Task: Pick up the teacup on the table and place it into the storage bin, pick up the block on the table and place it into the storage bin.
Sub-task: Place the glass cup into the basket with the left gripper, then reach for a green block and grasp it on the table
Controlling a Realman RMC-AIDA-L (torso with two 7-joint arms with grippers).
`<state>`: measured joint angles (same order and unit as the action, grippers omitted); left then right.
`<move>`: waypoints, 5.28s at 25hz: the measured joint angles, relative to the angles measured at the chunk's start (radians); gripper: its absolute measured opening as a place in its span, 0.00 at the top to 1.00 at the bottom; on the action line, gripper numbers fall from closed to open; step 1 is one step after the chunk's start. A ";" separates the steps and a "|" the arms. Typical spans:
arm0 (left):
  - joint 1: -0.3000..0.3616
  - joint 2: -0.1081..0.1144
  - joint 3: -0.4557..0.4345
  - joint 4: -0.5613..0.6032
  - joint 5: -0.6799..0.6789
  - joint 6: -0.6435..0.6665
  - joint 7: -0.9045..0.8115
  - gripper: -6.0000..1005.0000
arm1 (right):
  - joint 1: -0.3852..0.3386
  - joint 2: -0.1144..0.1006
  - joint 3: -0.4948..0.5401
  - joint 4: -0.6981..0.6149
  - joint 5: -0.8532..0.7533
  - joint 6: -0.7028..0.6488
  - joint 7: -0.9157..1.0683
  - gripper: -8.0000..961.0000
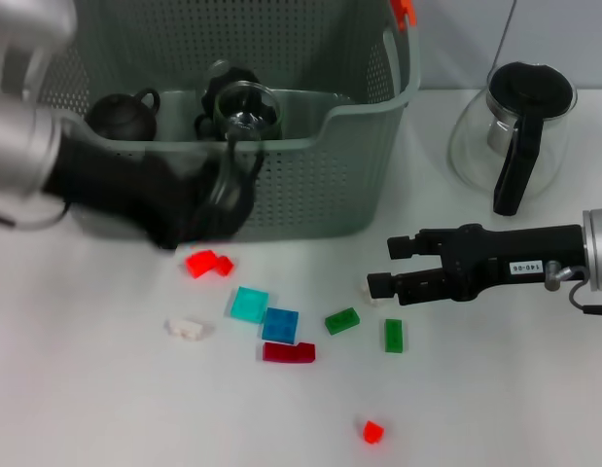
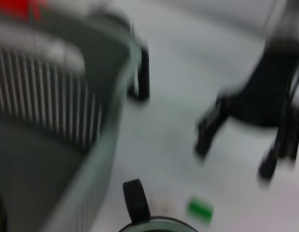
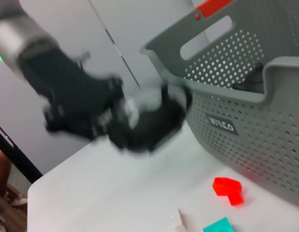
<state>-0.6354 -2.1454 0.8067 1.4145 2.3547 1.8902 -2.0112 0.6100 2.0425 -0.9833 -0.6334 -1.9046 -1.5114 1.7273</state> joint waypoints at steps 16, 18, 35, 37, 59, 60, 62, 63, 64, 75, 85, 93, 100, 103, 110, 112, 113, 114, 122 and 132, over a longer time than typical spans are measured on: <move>-0.289 0.145 0.066 -0.412 0.058 -0.570 -0.087 0.94 | -0.004 -0.005 0.000 0.009 0.000 -0.014 0.015 0.03; -0.305 0.151 0.092 -0.475 0.076 -0.659 -0.084 0.94 | -0.002 -0.006 0.000 0.008 0.000 -0.013 0.025 0.03; -0.318 0.111 0.200 -0.586 0.188 -0.874 -0.090 0.94 | 0.008 -0.007 0.000 0.006 -0.001 -0.002 0.040 0.03; -0.313 0.111 0.201 -0.586 0.189 -0.872 -0.086 0.94 | 0.009 -0.007 0.000 0.006 -0.001 -0.001 0.039 0.03; -0.280 0.092 0.201 -0.592 0.234 -0.895 -0.083 0.94 | 0.022 -0.007 -0.006 0.002 -0.001 0.009 0.037 0.03; -0.280 0.091 0.201 -0.592 0.237 -0.896 -0.082 0.94 | 0.022 -0.007 -0.006 0.002 -0.001 0.010 0.036 0.03; -0.281 0.089 0.204 -0.593 0.240 -0.898 -0.081 0.94 | 0.022 -0.008 -0.006 0.005 -0.001 0.011 0.035 0.03; -0.281 0.088 0.207 -0.594 0.241 -0.899 -0.081 0.94 | 0.022 -0.008 -0.006 0.005 -0.001 0.011 0.034 0.03; -0.282 0.088 0.209 -0.596 0.241 -0.899 -0.081 0.94 | 0.022 -0.008 -0.006 0.006 -0.001 0.011 0.034 0.03; -0.278 0.078 0.261 -0.601 0.250 -0.909 -0.083 0.94 | 0.022 -0.008 -0.008 0.009 -0.001 0.012 0.033 0.04; -0.283 0.062 0.264 -0.594 0.279 -0.912 -0.082 0.75 | 0.022 -0.009 -0.007 0.008 -0.001 0.013 0.034 0.03; -0.283 0.062 0.264 -0.565 0.281 -0.884 -0.084 0.63 | 0.022 -0.008 -0.005 0.006 -0.001 0.013 0.034 0.03; -0.275 0.066 0.255 -0.478 0.282 -0.784 -0.092 0.50 | 0.022 -0.008 -0.003 0.002 -0.001 0.013 0.033 0.03; -0.263 0.069 0.251 -0.404 0.282 -0.704 -0.104 0.36 | 0.022 -0.009 -0.002 0.002 -0.001 0.013 0.031 0.03; -0.227 0.062 0.243 -0.259 0.277 -0.601 -0.119 0.22 | 0.025 -0.012 -0.001 0.001 -0.001 0.013 0.029 0.03; -0.214 0.059 0.242 -0.218 0.268 -0.581 -0.126 0.22 | 0.025 -0.012 -0.002 0.000 -0.001 0.013 0.028 0.03; -0.210 0.057 0.241 -0.207 0.265 -0.577 -0.128 0.22 | 0.025 -0.012 -0.002 0.000 -0.001 0.013 0.028 0.03; -0.204 0.055 0.239 -0.190 0.261 -0.569 -0.130 0.22 | 0.025 -0.014 -0.001 0.000 -0.001 0.013 0.028 0.03; -0.110 0.023 0.138 0.060 0.040 -0.351 -0.117 0.22 | 0.035 -0.027 0.000 -0.009 0.003 -0.002 0.027 0.03; 0.109 0.005 0.026 0.107 -0.398 0.023 0.090 0.22 | 0.052 -0.066 -0.009 -0.017 -0.054 -0.080 -0.020 0.03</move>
<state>-0.5264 -2.1403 0.8322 1.5217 1.9571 1.9134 -1.9217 0.6621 1.9760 -0.9927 -0.6500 -1.9583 -1.5916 1.7078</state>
